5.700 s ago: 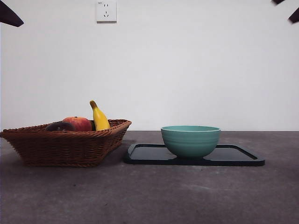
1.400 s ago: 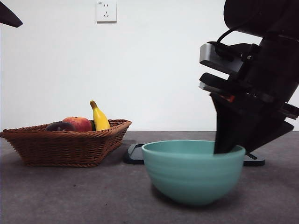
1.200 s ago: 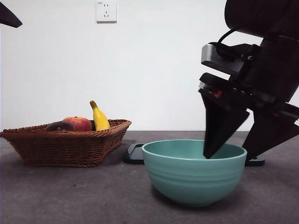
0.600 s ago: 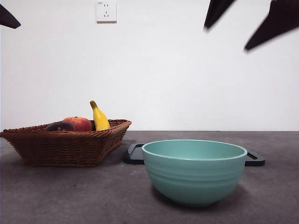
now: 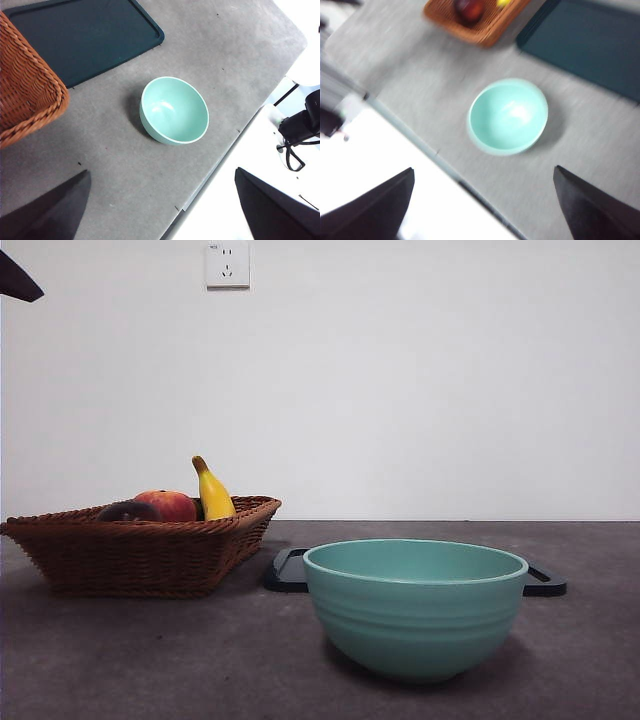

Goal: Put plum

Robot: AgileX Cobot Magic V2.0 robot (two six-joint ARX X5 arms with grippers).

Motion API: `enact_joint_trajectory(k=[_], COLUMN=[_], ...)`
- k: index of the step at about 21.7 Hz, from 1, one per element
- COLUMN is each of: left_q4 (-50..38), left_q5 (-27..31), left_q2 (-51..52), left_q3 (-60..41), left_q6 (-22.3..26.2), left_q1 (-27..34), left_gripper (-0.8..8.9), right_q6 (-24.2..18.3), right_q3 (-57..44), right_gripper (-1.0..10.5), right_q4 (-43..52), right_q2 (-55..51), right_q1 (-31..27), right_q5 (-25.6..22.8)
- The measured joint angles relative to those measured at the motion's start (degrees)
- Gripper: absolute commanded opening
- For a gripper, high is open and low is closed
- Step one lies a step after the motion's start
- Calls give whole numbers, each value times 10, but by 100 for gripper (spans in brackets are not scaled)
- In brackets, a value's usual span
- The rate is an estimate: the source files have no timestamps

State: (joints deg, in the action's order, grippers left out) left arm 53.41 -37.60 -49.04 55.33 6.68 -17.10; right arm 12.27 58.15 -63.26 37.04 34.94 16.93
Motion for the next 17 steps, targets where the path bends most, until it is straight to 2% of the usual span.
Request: enact_joint_trajectory(k=[17], left_q4=[2], left_q5=[0], left_q2=[0], left_q3=[0], left_q6=[0], left_q1=[0], left_gripper=[453], right_q6=[-3], right_q3=[0], right_gripper=[430], right_q4=[-4], right_q2=[6], right_q1=[0], right_q5=[0])
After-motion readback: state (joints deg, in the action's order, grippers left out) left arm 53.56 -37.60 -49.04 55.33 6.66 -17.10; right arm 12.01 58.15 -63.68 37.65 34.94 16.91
